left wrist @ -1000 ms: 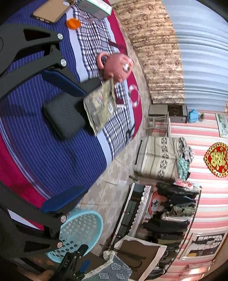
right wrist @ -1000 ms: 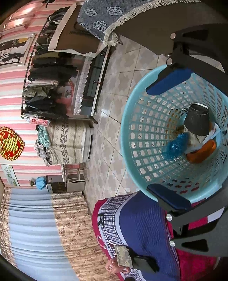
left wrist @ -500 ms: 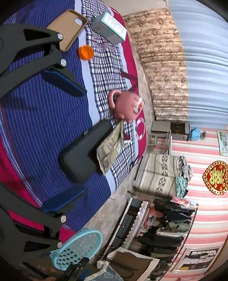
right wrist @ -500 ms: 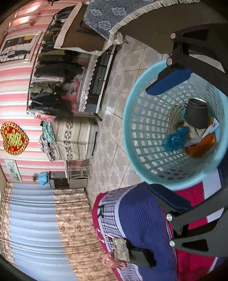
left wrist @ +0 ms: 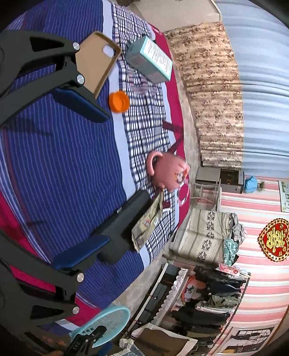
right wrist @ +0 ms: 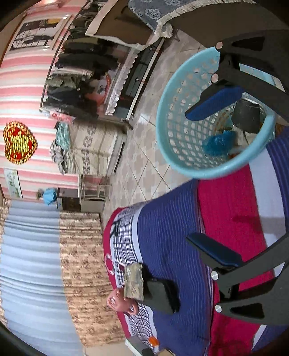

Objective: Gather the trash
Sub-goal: 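Move both tools back over the bed toward the orange lid and paper packet, then grasp the orange lid with the left gripper while the right gripper grasps the beige paper packet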

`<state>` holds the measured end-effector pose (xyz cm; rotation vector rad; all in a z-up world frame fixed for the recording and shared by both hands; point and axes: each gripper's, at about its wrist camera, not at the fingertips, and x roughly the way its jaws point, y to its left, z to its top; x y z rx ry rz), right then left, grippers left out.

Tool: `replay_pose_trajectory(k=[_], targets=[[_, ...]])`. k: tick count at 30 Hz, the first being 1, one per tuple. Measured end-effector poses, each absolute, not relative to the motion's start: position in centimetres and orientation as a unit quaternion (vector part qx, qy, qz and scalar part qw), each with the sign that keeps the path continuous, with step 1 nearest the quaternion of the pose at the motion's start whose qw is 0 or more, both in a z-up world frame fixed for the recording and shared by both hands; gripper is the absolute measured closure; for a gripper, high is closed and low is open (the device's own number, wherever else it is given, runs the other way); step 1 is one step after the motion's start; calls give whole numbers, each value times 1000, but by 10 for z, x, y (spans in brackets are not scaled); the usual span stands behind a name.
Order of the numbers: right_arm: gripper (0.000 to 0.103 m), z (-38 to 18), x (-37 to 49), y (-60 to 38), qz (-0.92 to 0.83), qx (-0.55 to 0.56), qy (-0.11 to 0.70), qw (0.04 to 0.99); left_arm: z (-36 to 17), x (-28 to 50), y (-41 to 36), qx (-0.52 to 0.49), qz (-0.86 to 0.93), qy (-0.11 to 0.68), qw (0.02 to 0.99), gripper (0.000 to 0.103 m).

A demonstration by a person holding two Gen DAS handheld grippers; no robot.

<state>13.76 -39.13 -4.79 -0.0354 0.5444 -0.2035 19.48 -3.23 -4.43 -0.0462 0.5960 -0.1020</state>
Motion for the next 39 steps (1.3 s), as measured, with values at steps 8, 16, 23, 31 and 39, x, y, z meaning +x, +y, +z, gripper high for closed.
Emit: replay_pose_trajectory(k=[8, 16, 23, 31, 39], targets=[[5, -41, 145, -369, -68, -15, 281, 957, -43, 198, 8, -37, -15, 298, 954, 6], [5, -39, 167, -347, -45, -5, 297, 954, -54, 210, 50, -49, 24, 322, 945, 6], [5, -40, 203, -317, -11, -11, 315, 949, -61, 245, 65, -52, 30, 348, 936, 6], [5, -37, 260, -268, 48, -32, 325, 944, -92, 296, 72, -61, 35, 416, 907, 21], [6, -63, 306, -229, 83, -41, 374, 923, -98, 302, 73, -60, 31, 418, 906, 45]])
